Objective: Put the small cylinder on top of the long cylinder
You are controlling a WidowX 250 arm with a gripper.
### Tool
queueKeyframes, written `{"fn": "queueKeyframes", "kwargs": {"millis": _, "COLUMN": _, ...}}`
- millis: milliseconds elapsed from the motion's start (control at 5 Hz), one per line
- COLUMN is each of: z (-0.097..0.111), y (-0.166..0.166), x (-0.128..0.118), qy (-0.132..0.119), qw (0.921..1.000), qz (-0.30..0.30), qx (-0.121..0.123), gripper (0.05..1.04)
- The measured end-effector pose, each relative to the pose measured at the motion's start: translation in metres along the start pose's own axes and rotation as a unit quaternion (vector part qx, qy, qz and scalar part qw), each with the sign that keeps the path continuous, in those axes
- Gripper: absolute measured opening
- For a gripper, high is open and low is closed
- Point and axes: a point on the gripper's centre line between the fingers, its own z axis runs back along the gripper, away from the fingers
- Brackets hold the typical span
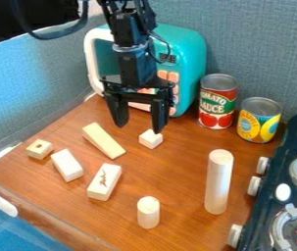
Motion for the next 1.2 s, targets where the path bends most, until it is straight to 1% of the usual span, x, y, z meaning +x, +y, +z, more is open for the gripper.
{"fn": "queueKeyframes", "kwargs": {"millis": 200, "z": -0.01, "y": 0.001, "x": -0.003, "qy": 0.016, "qw": 0.9999, "qz": 0.002, "qx": 0.0, "gripper": 1.0}}
{"fn": "queueKeyframes", "kwargs": {"millis": 400, "z": -0.02, "y": -0.017, "x": -0.013, "qy": 0.031, "qw": 0.9989, "qz": -0.032, "qx": 0.013, "gripper": 1.0}}
{"fn": "queueKeyframes", "kwargs": {"millis": 600, "z": -0.015, "y": -0.031, "x": -0.022, "qy": 0.028, "qw": 0.9974, "qz": -0.062, "qx": 0.022, "gripper": 1.0}}
{"fn": "queueKeyframes", "kwargs": {"millis": 800, "z": -0.022, "y": -0.035, "x": -0.036, "qy": 0.041, "qw": 0.9963, "qz": -0.072, "qx": 0.02, "gripper": 1.0}}
{"fn": "queueKeyframes", "kwargs": {"millis": 1000, "z": -0.036, "y": -0.035, "x": -0.04, "qy": 0.059, "qw": 0.9939, "qz": -0.094, "qx": 0.005, "gripper": 1.0}}
{"fn": "queueKeyframes", "kwargs": {"millis": 1200, "z": -0.048, "y": -0.028, "x": -0.048, "qy": 0.074, "qw": 0.9923, "qz": -0.099, "qx": 0.013, "gripper": 1.0}}
